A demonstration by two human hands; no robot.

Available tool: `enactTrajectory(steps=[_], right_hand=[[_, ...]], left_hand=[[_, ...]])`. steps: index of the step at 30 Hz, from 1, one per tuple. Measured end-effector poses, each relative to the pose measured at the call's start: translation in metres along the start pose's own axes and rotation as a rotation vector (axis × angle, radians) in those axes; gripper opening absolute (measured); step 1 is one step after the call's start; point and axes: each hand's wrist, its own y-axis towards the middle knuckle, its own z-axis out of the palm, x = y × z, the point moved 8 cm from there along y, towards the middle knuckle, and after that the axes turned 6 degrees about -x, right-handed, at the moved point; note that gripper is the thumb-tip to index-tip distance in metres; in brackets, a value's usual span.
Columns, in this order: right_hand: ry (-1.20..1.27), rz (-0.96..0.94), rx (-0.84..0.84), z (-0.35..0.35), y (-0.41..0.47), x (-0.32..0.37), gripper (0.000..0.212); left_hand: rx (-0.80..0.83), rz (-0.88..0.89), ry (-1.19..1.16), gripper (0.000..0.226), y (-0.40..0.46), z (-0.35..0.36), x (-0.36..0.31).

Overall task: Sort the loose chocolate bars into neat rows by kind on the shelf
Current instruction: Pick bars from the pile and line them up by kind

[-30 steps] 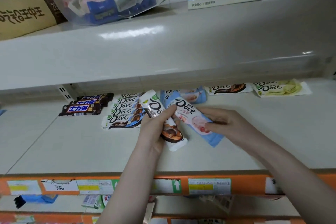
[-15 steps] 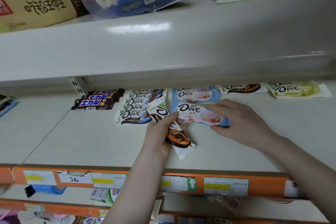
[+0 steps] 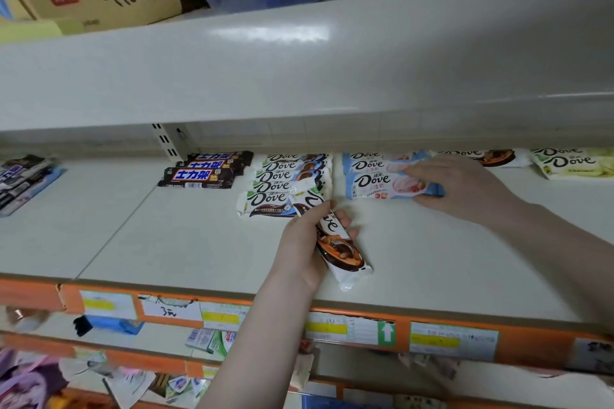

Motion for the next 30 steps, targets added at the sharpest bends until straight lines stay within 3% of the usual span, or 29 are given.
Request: enactTrajectory(steps=[6,12,17,20,23,26,30], right_hand=[[-0.019,0.059,-0.017,0.009,0.008,-0.010,0.039],[-0.011,0.001,-0.052,0.008,0.012,-0.007,0.038],[-0.101,-0.041,-0.131,0.006,0.009,-0.003,0.024],[-0.137,0.030,-0.140,0.001,0.005,-0.003,0.032],[0.057,0.186,-0.172,-0.019,-0.002,0.012,0.035],[0.332,0.432,-0.147,-0.030,-0.021,0.037,0.024],[0.636,0.584,-0.067,-0.021,-0.045,0.066,0.034]], left_hand=[[0.023,-0.017,0.006,0.010,-0.001,-0.002,-0.003],[0.030,-0.028,-0.001,0.017,0.000,0.001,-0.005],[0.036,-0.003,-0.051,0.025,-0.005,0.008,-0.016],[0.047,0.035,-0.053,0.024,-0.007,0.013,-0.022],[0.079,0.108,-0.009,0.025,-0.009,0.019,-0.028],[0.078,0.154,-0.022,0.033,-0.008,0.022,-0.030],[0.172,0.134,-0.022,0.011,-0.006,0.036,-0.020]])
